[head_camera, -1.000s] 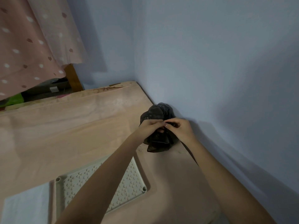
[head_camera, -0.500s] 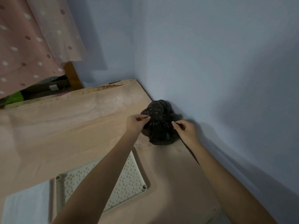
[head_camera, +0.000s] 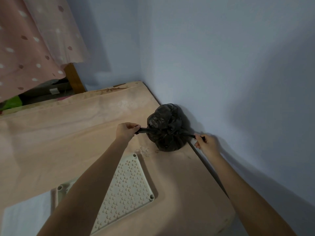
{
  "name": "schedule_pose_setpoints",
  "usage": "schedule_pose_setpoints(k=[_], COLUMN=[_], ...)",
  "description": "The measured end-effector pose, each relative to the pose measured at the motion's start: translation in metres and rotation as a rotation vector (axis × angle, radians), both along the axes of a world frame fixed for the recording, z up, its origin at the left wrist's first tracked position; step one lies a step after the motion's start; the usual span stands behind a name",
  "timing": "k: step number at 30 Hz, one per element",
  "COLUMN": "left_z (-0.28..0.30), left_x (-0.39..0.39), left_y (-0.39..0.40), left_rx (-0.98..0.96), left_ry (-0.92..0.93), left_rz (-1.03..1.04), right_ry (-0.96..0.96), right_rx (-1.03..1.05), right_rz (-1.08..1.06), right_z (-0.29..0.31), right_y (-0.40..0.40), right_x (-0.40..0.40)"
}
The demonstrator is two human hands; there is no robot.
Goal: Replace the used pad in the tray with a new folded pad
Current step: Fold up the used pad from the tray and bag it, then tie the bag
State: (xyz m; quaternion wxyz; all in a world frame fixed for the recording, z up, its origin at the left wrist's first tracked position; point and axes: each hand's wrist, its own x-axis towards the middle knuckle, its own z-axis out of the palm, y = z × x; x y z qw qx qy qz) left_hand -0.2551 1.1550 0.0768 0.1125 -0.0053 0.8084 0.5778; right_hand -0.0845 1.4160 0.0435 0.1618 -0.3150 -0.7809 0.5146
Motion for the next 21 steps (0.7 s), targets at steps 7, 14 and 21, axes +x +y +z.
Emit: schedule_pose_setpoints(k=[7, 14, 21], left_z=[-0.01, -0.026, -0.035], left_x=[-0.022, -0.036, -0.044], left_y=[-0.014, -0.027, -0.03], left_rx=[-0.217, -0.365, -0.545], left_ry=[0.049, 0.018, 0.039], left_rz=[-0.009, 0.02, -0.056], right_ry=[-0.088, -0.113, -0.115], right_rx=[-0.09, -0.281, -0.346], right_rz=[-0.103, -0.233, -0.288], right_z=[-0.009, -0.022, -0.022], right_y=[0.007, 0.012, 0.017], right_x=[0.007, 0.017, 0.026])
